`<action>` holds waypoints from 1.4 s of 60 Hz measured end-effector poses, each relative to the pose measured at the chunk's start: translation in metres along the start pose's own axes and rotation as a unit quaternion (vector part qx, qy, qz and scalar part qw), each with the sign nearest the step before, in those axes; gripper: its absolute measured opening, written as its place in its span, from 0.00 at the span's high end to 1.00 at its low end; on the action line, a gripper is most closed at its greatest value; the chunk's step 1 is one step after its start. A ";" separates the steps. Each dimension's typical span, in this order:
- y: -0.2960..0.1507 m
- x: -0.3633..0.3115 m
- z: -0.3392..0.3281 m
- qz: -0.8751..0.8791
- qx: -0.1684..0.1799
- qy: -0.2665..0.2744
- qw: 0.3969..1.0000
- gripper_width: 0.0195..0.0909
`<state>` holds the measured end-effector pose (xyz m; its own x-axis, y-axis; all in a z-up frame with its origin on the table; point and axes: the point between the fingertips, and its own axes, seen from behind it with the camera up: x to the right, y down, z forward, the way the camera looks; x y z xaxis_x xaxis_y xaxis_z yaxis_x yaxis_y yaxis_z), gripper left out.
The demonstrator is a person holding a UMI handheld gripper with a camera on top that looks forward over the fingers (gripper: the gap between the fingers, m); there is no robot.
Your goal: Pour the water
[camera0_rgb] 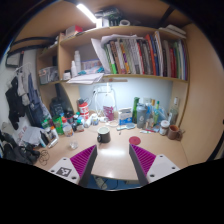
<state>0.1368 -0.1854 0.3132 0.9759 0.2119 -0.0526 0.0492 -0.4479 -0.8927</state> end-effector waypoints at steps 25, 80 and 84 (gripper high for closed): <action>-0.007 -0.073 -0.023 0.017 0.031 0.097 0.995 0.28; 0.105 -0.305 0.367 -0.052 0.054 -0.064 0.995 0.28; 0.105 -0.315 0.391 -0.046 0.064 -0.069 0.994 0.28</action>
<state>-0.2492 0.0407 0.0609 0.9294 0.3686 -0.0207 0.1016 -0.3093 -0.9455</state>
